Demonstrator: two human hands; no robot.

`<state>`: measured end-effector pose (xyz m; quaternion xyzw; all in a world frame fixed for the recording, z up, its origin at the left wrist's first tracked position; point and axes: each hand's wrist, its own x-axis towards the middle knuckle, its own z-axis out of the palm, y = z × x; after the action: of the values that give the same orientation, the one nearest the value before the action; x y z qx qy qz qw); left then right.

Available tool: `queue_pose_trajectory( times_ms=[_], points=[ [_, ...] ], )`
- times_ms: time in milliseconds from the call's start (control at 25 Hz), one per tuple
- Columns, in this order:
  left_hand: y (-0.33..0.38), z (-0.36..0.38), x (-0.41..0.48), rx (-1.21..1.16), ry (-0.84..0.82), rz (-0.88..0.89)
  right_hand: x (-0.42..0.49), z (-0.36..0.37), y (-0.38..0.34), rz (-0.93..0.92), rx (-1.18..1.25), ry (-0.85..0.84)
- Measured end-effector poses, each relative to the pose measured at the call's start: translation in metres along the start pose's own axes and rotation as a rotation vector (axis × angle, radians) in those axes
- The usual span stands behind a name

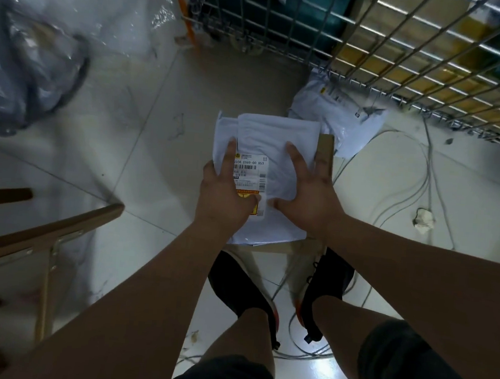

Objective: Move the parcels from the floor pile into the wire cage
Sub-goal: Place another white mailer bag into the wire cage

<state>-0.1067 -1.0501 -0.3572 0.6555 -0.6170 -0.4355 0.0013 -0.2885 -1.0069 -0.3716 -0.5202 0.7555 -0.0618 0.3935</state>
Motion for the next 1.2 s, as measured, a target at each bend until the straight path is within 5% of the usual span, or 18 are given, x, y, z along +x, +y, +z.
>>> queue_pose_trajectory(
  times_ms=[1200],
  points=[
    [0.295, -0.393, -0.239, 0.094, 0.164, 0.176, -0.214, -0.418, -0.313, -0.173, -0.102, 0.119]
  ],
)
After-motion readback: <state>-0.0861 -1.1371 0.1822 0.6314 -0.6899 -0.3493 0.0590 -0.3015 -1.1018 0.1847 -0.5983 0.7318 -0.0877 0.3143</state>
